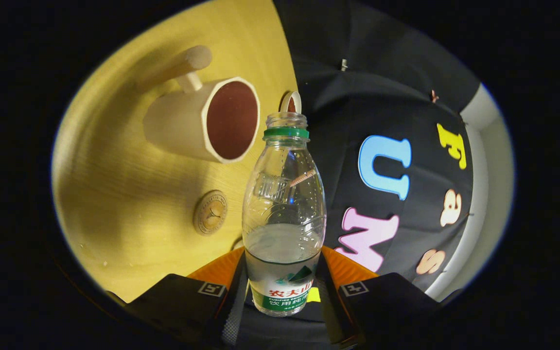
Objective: Take the bottle from table, then pour the juice into the cup, finally place the bottle on the coaster
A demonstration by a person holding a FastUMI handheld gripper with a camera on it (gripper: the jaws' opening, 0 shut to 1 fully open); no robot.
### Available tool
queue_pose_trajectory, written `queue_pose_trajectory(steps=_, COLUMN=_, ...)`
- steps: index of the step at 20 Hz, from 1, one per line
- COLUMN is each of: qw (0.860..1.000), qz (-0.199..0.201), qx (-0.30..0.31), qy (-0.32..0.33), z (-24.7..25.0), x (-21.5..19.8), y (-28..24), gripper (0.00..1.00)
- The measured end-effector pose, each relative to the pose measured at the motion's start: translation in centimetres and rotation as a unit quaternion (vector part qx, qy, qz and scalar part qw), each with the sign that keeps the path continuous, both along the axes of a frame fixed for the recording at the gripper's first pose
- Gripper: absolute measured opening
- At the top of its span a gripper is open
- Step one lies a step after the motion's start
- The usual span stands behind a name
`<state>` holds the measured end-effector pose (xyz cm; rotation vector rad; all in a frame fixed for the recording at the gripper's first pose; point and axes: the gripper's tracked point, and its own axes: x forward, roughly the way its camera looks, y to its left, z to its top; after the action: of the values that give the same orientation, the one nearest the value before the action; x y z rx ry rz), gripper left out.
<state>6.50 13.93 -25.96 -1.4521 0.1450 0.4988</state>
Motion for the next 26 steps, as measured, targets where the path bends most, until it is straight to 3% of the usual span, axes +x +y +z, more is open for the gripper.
queue_pose_trajectory(steps=4, qw=0.994, qz=-0.018, qx=0.103, qy=0.036, z=-0.6, x=-1.0, y=0.9, gripper=0.71)
queue_pose_trajectory(steps=7, qw=0.979, qz=-0.029, qx=0.192, qy=0.063, z=-0.8, x=-1.7, y=1.3, gripper=0.71)
queue_pose_trajectory(steps=14, qw=0.918, qz=-0.038, qx=0.373, qy=0.128, z=0.2, x=-3.1, y=2.4, gripper=0.71)
queue_pose_trajectory(steps=20, qw=0.85, qz=-0.059, qx=0.502, qy=0.148, z=3.5, x=-1.7, y=3.1, gripper=0.71)
queue_pose_trajectory(steps=26, qw=0.813, qz=-0.071, qx=0.565, qy=0.12, z=4.0, x=2.8, y=2.7, gripper=0.71)
